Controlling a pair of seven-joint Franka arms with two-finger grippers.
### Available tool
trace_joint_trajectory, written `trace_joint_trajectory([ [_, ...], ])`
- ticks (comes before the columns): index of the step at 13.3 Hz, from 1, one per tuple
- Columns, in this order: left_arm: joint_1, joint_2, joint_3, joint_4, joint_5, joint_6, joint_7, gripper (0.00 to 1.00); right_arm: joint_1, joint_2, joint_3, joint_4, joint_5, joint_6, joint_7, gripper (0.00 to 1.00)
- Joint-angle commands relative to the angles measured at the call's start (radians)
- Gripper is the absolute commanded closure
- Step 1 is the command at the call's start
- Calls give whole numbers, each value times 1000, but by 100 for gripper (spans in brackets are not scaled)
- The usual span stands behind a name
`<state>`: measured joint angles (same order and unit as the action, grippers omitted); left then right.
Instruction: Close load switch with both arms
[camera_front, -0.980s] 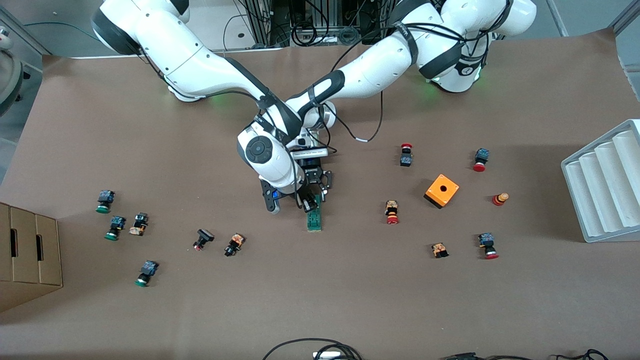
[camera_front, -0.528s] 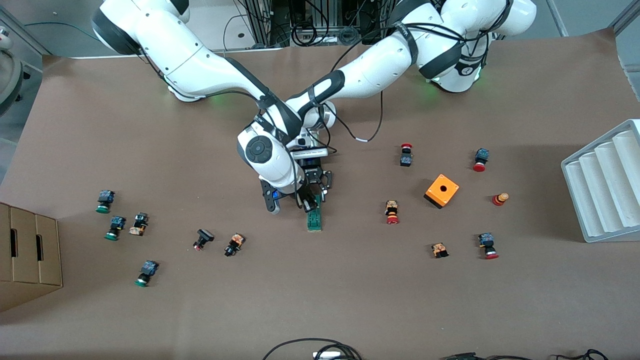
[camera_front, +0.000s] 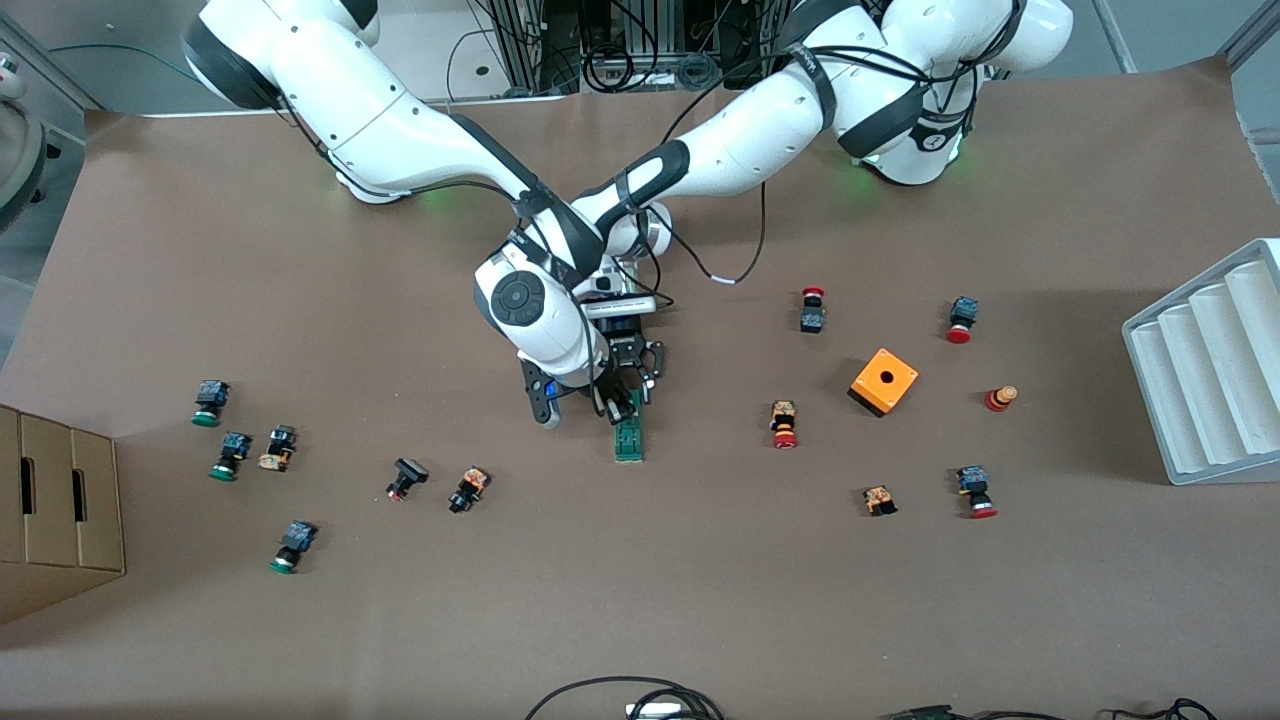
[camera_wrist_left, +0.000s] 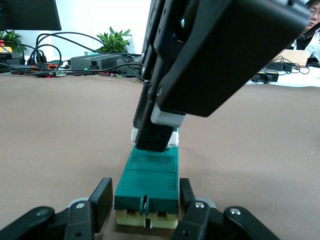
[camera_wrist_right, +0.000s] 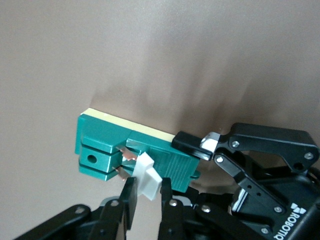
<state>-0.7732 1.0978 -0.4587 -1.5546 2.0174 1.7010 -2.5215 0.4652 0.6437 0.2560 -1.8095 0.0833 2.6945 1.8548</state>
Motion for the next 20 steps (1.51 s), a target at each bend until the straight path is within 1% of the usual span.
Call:
trace_joint_trajectory([
  [1, 0, 17, -9, 27, 3, -8, 13, 38, -17, 5, -4, 19, -20, 5, -2, 76],
  [8, -1, 19, -9, 27, 3, -9, 12, 38, -23, 22, -4, 47, -10, -5, 1, 78],
  [18, -1, 20, -9, 27, 1, -9, 13, 38, -36, 56, -1, 131, -5, -90, 6, 79],
  [20, -1, 22, -9, 25, 1, -9, 13, 38, -36, 59, -1, 139, 7, -96, 6, 79],
])
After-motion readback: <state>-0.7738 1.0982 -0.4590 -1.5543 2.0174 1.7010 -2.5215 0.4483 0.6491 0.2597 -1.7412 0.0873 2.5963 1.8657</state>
